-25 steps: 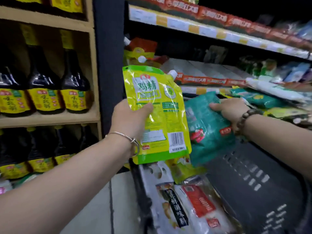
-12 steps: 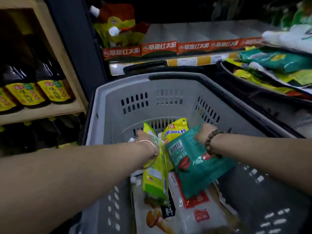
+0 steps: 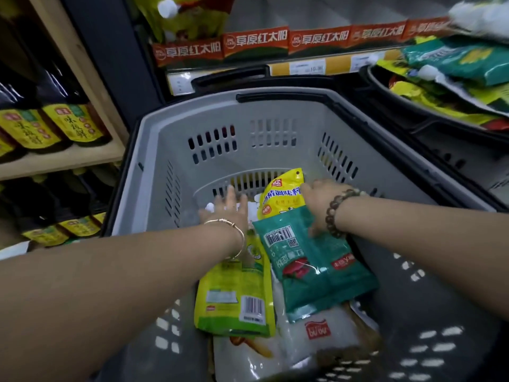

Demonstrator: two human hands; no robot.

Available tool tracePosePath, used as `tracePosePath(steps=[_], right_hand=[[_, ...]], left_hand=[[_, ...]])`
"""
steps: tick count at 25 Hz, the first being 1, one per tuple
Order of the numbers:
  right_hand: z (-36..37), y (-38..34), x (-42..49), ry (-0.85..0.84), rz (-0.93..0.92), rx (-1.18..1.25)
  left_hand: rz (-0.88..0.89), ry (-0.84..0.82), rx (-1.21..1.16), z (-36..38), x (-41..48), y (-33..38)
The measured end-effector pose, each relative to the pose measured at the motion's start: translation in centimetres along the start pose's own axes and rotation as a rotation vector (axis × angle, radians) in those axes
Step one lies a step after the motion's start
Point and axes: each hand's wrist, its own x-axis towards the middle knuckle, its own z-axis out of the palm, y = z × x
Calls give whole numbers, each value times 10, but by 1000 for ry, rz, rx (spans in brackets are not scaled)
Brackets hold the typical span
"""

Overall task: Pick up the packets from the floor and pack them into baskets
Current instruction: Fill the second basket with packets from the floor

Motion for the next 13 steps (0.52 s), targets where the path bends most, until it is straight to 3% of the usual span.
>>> tracePosePath(steps=[2,4,13], right_hand=[[4,-5,-1,-184,-115,-46],[20,-10,0,-314,-150,-100],[25,-19,-19,-578,-284,-267]], left_hand=[[148,-194,177,-2,-1,1],[187,-365,308,4,2,6],[277,-590,423,50,-25,26]])
